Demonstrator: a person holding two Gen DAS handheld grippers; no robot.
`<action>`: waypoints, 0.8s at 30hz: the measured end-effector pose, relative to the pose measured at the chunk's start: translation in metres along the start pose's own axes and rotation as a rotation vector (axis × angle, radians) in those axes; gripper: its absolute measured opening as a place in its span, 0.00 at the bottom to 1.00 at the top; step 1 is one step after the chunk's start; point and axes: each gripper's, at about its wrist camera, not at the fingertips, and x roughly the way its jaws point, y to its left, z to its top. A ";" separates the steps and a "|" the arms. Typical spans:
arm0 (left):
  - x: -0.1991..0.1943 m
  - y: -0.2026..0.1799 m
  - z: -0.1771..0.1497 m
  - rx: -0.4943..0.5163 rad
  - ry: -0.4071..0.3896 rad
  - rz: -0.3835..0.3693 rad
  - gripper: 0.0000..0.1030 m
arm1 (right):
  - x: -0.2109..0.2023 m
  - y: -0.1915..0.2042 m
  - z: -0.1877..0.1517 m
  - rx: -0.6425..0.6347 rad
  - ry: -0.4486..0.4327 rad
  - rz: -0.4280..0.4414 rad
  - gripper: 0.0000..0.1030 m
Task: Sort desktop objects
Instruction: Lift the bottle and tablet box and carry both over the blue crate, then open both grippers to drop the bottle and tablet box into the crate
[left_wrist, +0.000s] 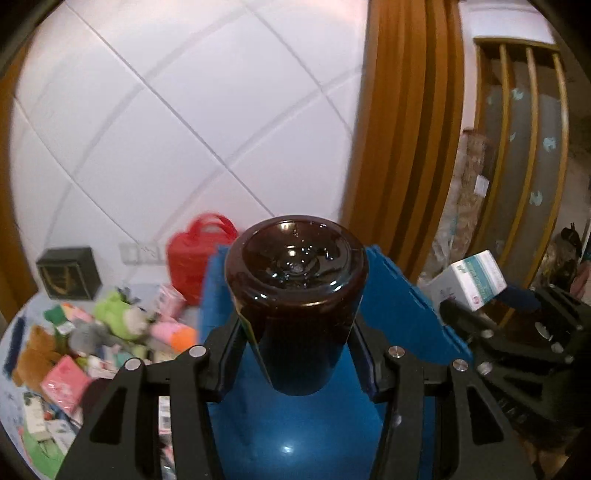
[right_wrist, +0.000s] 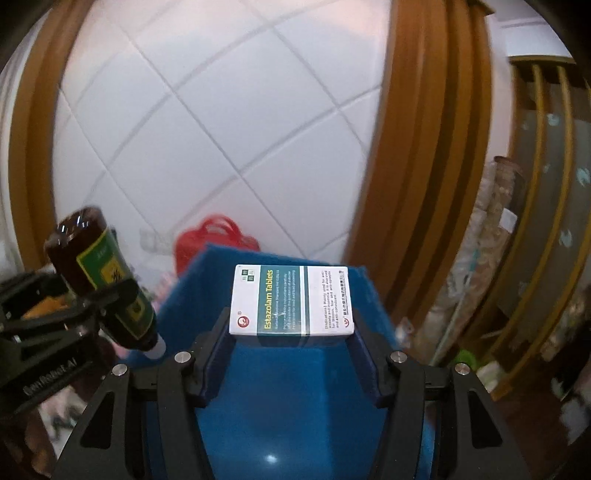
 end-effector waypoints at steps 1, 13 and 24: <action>0.018 -0.008 0.003 -0.004 0.044 0.015 0.50 | 0.014 -0.011 0.003 -0.015 0.029 0.006 0.56; 0.226 -0.006 -0.099 0.070 0.652 0.249 0.49 | 0.232 -0.014 -0.125 -0.138 0.666 0.130 0.56; 0.249 -0.014 -0.141 0.096 0.854 0.220 0.52 | 0.267 -0.004 -0.199 -0.210 0.944 0.137 0.57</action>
